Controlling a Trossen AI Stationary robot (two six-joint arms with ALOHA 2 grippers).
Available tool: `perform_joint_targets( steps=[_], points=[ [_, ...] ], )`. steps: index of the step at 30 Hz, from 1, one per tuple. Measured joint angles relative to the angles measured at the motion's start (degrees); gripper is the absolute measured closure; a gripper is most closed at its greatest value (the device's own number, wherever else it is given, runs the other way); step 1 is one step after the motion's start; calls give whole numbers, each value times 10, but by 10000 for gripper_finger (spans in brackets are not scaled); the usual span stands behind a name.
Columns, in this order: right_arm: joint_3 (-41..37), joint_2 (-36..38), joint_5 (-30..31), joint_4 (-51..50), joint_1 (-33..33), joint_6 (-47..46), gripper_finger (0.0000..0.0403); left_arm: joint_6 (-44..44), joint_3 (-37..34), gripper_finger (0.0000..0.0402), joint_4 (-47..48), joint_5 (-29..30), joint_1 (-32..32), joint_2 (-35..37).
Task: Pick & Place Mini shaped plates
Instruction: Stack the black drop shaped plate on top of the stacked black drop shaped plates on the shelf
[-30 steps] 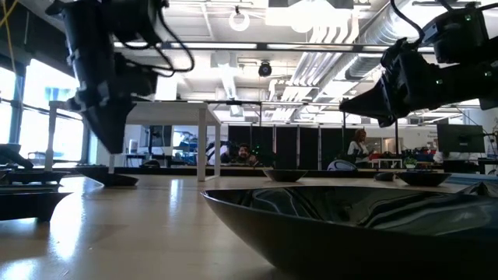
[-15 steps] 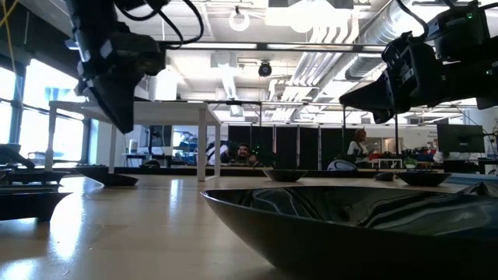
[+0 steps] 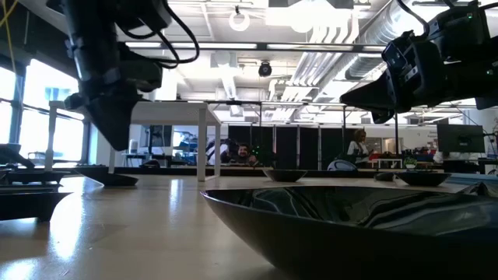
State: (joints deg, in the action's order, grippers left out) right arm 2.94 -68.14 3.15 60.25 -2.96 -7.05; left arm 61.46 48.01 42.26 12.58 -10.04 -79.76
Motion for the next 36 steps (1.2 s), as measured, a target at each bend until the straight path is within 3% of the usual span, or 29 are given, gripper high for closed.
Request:
perform_joint_targets(
  steps=[6,13,36],
  points=[
    [0,0,1,4,0,0,402,-28,0,328,-18,-45,39,-27],
    [0,0,4,4,0,-4,403,-46,1,327,-43,-57,41,-59],
    [0,0,5,4,0,-4,402,-55,0,328,-37,-27,40,-86]
  ],
)
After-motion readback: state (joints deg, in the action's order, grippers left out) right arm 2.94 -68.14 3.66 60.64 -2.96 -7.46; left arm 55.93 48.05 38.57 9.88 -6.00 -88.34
